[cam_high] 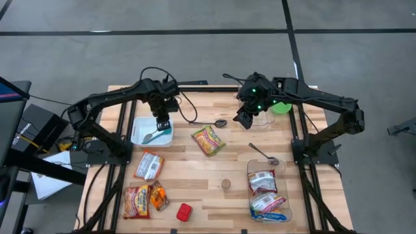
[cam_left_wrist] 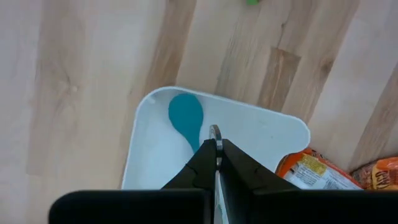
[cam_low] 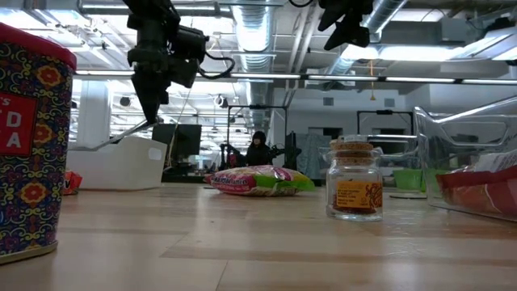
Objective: Pick & Place Food Item
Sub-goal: Put the silver spoon into the white bin
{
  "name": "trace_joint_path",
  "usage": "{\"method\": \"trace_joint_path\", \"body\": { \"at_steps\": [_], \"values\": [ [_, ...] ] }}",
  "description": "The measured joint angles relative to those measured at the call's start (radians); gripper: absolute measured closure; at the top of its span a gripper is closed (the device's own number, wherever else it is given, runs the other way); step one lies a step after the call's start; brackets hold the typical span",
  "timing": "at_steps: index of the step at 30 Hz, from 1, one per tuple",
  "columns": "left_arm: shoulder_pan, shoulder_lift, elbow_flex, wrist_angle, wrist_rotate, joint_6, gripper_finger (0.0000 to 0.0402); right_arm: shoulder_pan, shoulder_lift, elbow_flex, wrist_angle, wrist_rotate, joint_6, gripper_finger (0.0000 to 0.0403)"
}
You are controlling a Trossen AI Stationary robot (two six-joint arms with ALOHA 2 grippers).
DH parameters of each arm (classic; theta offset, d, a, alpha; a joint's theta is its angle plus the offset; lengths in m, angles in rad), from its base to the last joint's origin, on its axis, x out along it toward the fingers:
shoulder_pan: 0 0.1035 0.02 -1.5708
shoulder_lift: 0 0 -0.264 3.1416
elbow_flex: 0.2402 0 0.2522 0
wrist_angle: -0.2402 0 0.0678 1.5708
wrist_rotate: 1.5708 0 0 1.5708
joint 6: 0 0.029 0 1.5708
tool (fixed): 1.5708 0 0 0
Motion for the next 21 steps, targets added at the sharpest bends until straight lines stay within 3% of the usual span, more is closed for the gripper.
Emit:
{"method": "trace_joint_path", "body": {
  "at_steps": [13,21],
  "values": [
    [-0.001,0.000,-0.192,0.112,0.026,-0.037,0.0399,-0.013,0.000,0.000,0.000,-0.003,-0.008,0.0198],
    [-0.001,0.000,-0.211,0.174,0.011,-0.062,0.0381,-0.013,0.000,0.000,0.000,-0.004,-0.005,0.0198]
  ]
}}
